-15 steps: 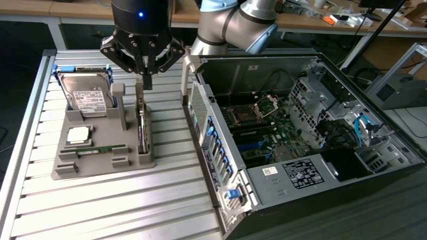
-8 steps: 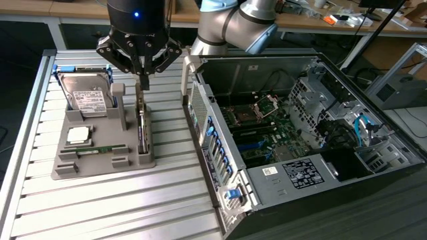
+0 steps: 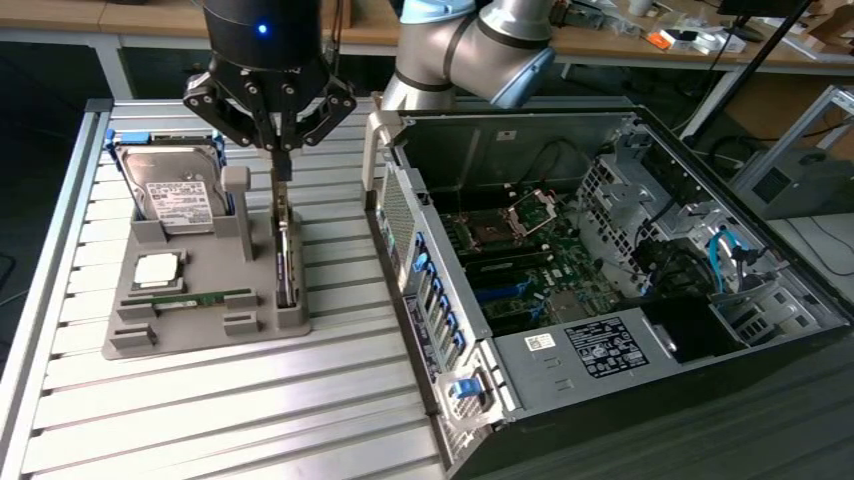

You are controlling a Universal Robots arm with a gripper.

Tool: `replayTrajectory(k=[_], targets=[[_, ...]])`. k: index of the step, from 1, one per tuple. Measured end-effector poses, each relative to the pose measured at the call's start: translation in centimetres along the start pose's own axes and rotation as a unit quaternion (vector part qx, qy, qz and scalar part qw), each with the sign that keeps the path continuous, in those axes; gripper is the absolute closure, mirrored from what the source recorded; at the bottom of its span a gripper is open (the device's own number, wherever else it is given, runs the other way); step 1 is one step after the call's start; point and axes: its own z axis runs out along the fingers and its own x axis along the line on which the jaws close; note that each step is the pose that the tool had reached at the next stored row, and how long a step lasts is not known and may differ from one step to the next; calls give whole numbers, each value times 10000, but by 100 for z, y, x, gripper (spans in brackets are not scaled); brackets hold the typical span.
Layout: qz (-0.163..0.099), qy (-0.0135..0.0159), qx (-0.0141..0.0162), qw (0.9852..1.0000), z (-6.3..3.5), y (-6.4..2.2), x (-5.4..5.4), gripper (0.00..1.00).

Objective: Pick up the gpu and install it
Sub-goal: 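Reach for the gpu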

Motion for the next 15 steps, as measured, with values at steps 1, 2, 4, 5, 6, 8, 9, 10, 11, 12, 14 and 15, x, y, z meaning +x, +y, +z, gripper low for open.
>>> replayTrajectory(k=[1, 2, 4, 5, 6, 8, 9, 10, 11, 12, 14, 15], targets=[[0, 0, 0, 10000, 0, 0, 7, 89], [0, 0, 0, 10000, 0, -1, 15, 89], [0, 0, 0, 10000, 0, -3, 41, 89], [0, 0, 0, 10000, 0, -4, 50, 89], [0, 0, 0, 10000, 0, -5, 61, 89], [0, 0, 0, 10000, 0, -6, 83, 89], [0, 0, 0, 10000, 0, -7, 93, 89], [0, 0, 0, 10000, 0, -8, 103, 89], [0, 0, 0, 10000, 0, -9, 114, 89], [0, 0, 0, 10000, 0, -10, 128, 89], [0, 0, 0, 10000, 0, -11, 146, 89], [0, 0, 0, 10000, 0, -12, 159, 89]])
